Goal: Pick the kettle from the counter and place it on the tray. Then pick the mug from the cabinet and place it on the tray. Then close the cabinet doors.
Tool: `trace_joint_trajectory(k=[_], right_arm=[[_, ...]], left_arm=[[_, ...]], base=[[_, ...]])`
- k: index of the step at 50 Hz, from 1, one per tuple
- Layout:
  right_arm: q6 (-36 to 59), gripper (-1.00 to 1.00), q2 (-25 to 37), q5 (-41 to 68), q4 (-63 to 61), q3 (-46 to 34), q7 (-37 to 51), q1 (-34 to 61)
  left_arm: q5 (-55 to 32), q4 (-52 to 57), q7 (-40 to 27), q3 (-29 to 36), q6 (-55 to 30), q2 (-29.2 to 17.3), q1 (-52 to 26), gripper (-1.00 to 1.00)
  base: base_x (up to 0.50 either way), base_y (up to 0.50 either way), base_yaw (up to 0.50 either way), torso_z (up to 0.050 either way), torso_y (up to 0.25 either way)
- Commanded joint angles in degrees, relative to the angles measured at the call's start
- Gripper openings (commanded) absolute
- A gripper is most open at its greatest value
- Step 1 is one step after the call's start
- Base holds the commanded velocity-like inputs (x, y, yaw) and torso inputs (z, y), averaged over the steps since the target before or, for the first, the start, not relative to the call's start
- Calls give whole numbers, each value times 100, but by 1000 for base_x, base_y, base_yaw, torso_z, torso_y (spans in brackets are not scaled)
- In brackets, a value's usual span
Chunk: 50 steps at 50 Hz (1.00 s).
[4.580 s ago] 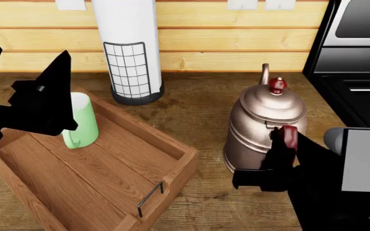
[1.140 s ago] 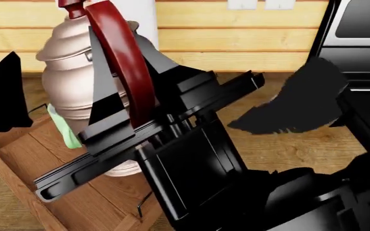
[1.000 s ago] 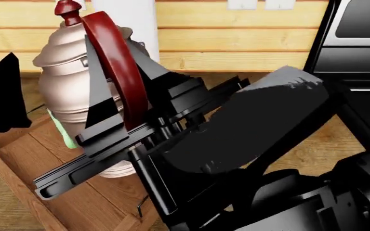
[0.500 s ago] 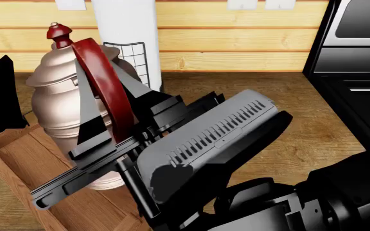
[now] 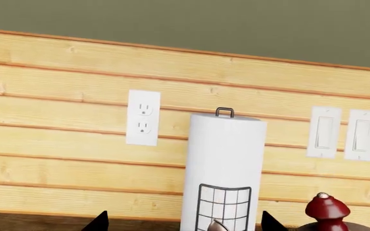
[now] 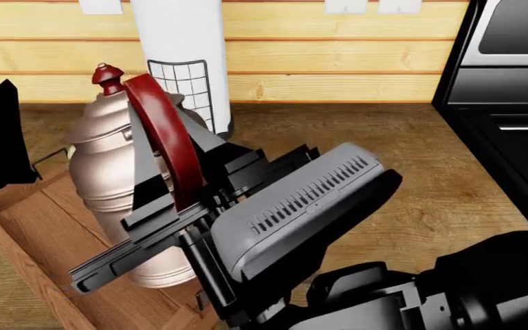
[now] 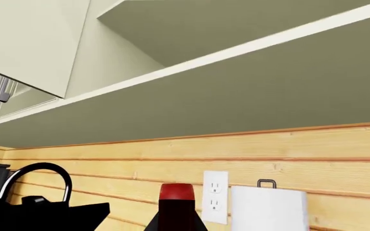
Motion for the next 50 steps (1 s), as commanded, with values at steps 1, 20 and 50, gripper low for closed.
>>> trace_joint_trajectory(k=[1,20,50], right_arm=[[-56,-100,-21,-158,63,98,-49,-64],[-238,-100,-318,-619,524,262,-157,-153],[-849,-100,-650,-965,1630,57,-710,-904]], left_arm=[[65,7,40,-15,13,22,56,100],[172,-6,138,-113,32,43,190,100],[375,-38,329,-210,65,106,382,100]], base=[[0,0,0,0,0],[0,0,0,1,1],[0,0,0,0,0]])
